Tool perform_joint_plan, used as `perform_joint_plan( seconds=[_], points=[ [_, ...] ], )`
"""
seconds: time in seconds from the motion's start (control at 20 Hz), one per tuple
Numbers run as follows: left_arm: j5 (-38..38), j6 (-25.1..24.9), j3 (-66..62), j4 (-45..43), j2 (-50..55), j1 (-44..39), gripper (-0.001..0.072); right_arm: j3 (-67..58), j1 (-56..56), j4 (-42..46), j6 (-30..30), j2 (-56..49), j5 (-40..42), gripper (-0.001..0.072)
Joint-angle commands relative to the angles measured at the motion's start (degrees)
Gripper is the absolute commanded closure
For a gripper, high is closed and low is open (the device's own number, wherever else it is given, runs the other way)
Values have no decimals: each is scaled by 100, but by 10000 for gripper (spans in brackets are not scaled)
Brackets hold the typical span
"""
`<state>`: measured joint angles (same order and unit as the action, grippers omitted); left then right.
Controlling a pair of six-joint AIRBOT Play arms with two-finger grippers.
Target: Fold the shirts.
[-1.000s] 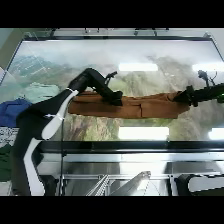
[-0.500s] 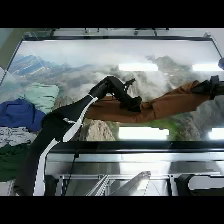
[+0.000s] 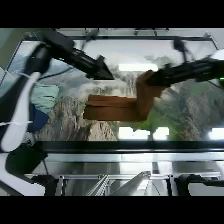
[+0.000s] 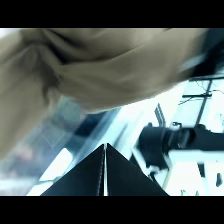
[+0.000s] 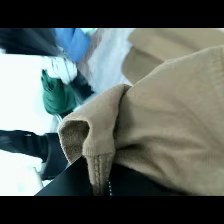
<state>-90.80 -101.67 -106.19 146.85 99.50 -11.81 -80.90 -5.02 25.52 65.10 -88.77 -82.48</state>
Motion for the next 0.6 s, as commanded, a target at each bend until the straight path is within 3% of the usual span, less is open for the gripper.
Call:
perform_joint_plan(
  seconds=[0.0,0.05,0.1,0.15,0.2,0.35,0.55],
  points=[
    [-531,-164,1097,-181,-1143,1008,679,-7,-2129,400,479,-658,2424,690],
    [-487,-282,1445,-181,-1366,1161,678,-9,-2573,380,476,-990,3209,465],
    [-374,-328,1853,-181,-1604,1283,678,-15,-2929,389,476,-1298,3958,88],
    [-313,-407,2227,-179,-1818,1349,678,-26,-3095,393,476,-1497,4310,116],
    [-302,-514,2588,-177,-2009,1388,678,-26,-3088,448,474,-1587,4306,238],
    [-210,-807,3532,-175,-2498,1416,679,-26,-2420,839,479,-1327,3510,240],
    [-72,-1027,4444,-166,-2975,1416,678,-17,-774,1635,750,-236,1989,240]
  ],
)
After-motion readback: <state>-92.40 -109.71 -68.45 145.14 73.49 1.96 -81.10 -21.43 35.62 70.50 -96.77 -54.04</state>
